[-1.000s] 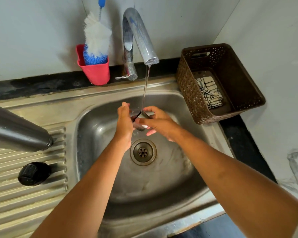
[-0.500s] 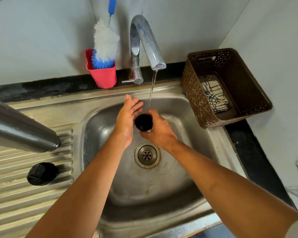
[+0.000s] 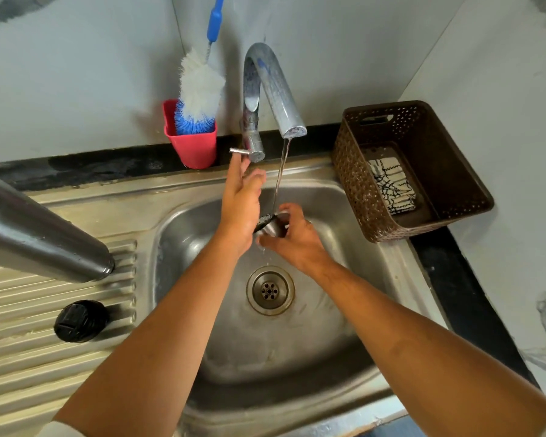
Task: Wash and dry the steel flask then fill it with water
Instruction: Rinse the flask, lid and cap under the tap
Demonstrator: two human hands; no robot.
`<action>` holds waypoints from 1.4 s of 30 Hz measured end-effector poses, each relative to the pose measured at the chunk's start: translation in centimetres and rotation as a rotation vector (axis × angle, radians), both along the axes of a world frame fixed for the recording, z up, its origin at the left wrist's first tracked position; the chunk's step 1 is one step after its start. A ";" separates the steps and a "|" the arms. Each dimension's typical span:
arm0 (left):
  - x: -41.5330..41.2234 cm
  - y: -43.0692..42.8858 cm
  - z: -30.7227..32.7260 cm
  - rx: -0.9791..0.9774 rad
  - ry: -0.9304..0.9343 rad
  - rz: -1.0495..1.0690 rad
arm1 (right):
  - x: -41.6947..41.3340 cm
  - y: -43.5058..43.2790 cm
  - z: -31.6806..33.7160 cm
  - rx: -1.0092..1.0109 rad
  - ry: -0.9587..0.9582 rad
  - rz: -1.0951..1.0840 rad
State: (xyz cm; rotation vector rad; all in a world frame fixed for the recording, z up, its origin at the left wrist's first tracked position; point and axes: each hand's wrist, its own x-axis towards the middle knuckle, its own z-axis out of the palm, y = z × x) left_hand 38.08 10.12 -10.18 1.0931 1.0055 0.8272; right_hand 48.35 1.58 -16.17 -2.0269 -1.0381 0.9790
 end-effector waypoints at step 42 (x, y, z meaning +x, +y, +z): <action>-18.0 -15.0 7.3 0.552 0.362 -0.202 | -14.0 -11.3 14.1 0.283 -0.764 0.238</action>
